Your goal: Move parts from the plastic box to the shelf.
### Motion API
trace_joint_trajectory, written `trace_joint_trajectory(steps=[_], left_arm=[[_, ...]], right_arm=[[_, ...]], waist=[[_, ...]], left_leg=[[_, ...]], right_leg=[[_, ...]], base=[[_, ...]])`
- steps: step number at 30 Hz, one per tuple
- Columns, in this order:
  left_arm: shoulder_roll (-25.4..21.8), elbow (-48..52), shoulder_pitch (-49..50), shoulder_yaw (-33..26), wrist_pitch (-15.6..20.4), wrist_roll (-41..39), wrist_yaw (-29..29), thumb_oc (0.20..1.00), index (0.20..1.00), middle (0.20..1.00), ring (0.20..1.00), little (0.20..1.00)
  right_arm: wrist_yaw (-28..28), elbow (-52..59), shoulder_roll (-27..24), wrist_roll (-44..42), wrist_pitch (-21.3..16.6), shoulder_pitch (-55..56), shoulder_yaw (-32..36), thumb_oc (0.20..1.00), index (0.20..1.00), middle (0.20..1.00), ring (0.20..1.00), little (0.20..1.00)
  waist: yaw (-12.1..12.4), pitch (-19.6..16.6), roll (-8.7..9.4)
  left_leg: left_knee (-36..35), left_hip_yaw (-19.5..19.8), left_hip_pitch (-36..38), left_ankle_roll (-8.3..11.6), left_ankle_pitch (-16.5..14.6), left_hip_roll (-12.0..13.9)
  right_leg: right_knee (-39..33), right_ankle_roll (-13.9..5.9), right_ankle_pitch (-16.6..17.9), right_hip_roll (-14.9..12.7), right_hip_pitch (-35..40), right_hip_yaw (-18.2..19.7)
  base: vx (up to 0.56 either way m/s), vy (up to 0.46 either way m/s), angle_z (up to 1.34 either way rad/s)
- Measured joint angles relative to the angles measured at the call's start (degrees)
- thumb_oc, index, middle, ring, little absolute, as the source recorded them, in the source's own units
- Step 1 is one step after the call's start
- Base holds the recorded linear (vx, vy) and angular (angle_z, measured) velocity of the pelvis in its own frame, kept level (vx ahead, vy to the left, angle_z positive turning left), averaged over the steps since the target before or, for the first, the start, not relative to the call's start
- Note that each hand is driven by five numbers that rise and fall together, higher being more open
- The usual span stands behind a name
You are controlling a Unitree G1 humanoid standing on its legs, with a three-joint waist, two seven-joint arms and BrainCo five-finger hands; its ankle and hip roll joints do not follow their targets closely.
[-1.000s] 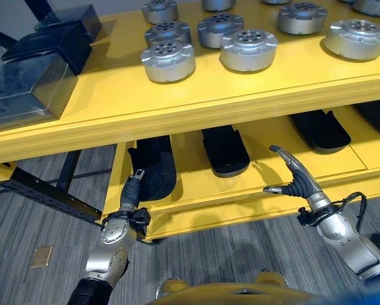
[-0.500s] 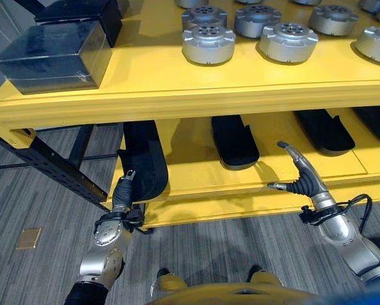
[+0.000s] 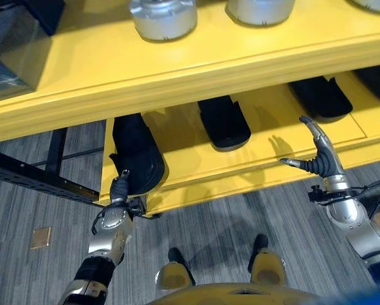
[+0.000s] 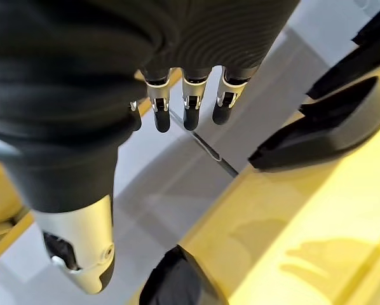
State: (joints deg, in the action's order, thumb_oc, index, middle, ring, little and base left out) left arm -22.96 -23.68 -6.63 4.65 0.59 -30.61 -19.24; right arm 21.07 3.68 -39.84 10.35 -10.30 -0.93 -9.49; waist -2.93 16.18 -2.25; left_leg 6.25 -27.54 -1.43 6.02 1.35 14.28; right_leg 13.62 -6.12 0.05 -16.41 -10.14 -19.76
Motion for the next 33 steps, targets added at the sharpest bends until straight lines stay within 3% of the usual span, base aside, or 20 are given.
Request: trace_joint_trajectory(steps=[8, 16, 20, 25, 33], left_arm=[[-1.2, -4.9, -10.8, 1.0, -0.3, 1.7, -4.3, 0.200, 0.200, 0.200, 0.200, 0.200], [-8.0, -10.2, -22.4, 1.2, -0.6, 6.9, -8.9, 0.200, 0.200, 0.200, 0.200, 0.200], [-9.9, -14.0, -25.8, 1.7, -3.4, 12.9, -12.9, 0.200, 0.200, 0.200, 0.200, 0.200], [-14.3, -19.7, -29.2, 4.0, -6.5, 20.1, -13.2, 0.200, 0.200, 0.200, 0.200, 0.200], [-16.6, -21.7, -30.4, 4.2, -6.5, 23.1, -12.4, 0.200, 0.200, 0.200, 0.200, 0.200]], right_arm=[[-0.2, 0.0, -2.4, -0.2, 0.8, -3.7, -0.2, 1.000, 1.000, 1.000, 1.000, 1.000], [-1.0, 1.3, -5.7, -1.3, 2.6, -10.2, -0.2, 1.000, 1.000, 1.000, 1.000, 1.000], [-1.2, 1.3, -5.7, -1.8, 2.6, -10.8, -0.4, 1.000, 1.000, 1.000, 1.000, 1.000], [-1.2, 1.3, -5.9, -2.2, 4.1, -14.2, -1.7, 1.000, 1.000, 1.000, 1.000, 1.000], [-3.0, 1.3, -6.3, -2.2, 5.0, -14.6, -1.4, 1.000, 1.000, 1.000, 1.000, 1.000]], waist=[[-1.5, 4.7, 0.83], [-2.9, 10.7, 2.39], [-3.6, 11.1, 2.83], [-4.5, 11.3, 2.88], [-5.6, 13.7, 1.93]], left_leg=[[2.2, -0.5, -1.9, 0.09, -0.6, 0.6], [5.6, -1.4, -6.2, -0.11, -1.6, 1.0], [6.9, -1.3, -7.6, 0.01, -2.0, 1.5], [7.1, -2.1, -8.8, -0.01, -2.1, 1.4], [7.8, -2.2, -9.5, -0.35, -2.5, 1.1]], right_leg=[[1.0, 0.50, 0.5, 0.3, -2.5, 1.4], [0.7, 1.07, 2.8, 0.4, -6.9, 3.5], [0.3, 1.10, 3.3, 0.5, -7.6, 3.5], [-1.0, 1.15, 4.4, 0.7, -8.9, 4.3], [-1.0, 1.26, 4.8, 0.4, -9.5, 4.7]], base=[[-0.08, 0.050, -0.08], [-0.12, 0.048, -0.10], [-0.09, 0.025, -0.03], [-0.05, 0.099, -0.08], [-0.02, 0.069, 0.00]])
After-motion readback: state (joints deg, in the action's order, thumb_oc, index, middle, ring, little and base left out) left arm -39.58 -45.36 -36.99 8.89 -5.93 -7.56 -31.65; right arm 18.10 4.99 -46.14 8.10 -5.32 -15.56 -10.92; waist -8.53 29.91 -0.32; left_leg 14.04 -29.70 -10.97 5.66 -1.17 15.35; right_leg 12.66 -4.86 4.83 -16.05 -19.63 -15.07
